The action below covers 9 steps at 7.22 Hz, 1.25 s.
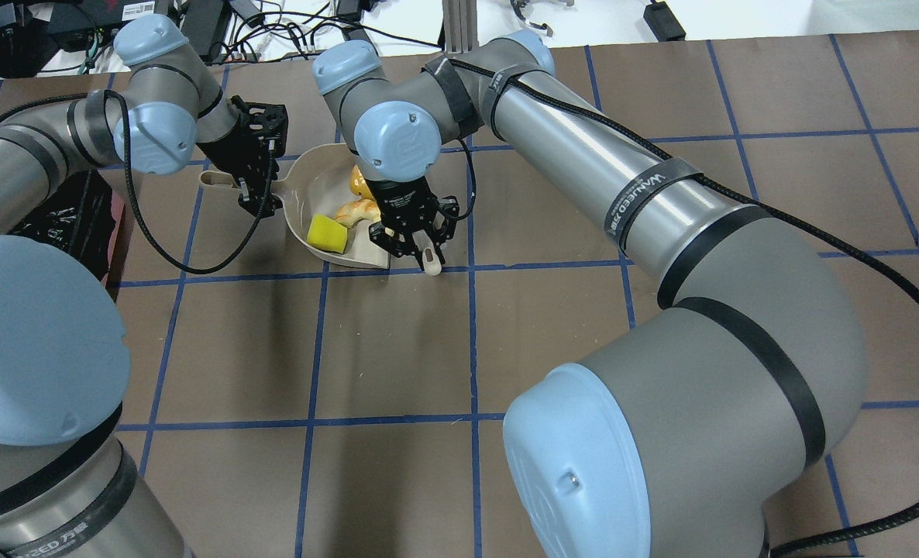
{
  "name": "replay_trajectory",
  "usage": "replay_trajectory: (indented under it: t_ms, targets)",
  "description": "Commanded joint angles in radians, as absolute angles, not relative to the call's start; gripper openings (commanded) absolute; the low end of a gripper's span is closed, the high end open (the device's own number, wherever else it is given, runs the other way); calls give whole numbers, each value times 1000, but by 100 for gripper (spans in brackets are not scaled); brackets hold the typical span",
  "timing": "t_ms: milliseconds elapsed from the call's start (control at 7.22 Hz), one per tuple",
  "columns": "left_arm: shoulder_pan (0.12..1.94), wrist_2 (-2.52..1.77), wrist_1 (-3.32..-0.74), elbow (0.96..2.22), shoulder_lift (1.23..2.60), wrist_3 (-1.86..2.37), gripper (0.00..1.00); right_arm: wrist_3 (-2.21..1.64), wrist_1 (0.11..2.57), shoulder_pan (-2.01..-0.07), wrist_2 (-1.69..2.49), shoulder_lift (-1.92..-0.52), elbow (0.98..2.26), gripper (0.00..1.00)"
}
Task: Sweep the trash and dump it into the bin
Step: 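Sweep the potato into the dustpan with the right gripper's brush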
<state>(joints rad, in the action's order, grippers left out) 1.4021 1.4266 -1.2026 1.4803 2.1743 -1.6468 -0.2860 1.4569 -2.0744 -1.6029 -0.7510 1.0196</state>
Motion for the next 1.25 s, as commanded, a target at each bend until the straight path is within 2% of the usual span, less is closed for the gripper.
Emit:
replay_trajectory:
  t_ms: [0,1109]
  targets:
    - [1402,1425,-1203,1479,2172,-1651,22,-351,1491,-2097,-1537,-749,1019,0]
    - [1397,1424,-1203,1480,2172,-1657,22,-459,1554,-2155,-1440,-765,1017,0]
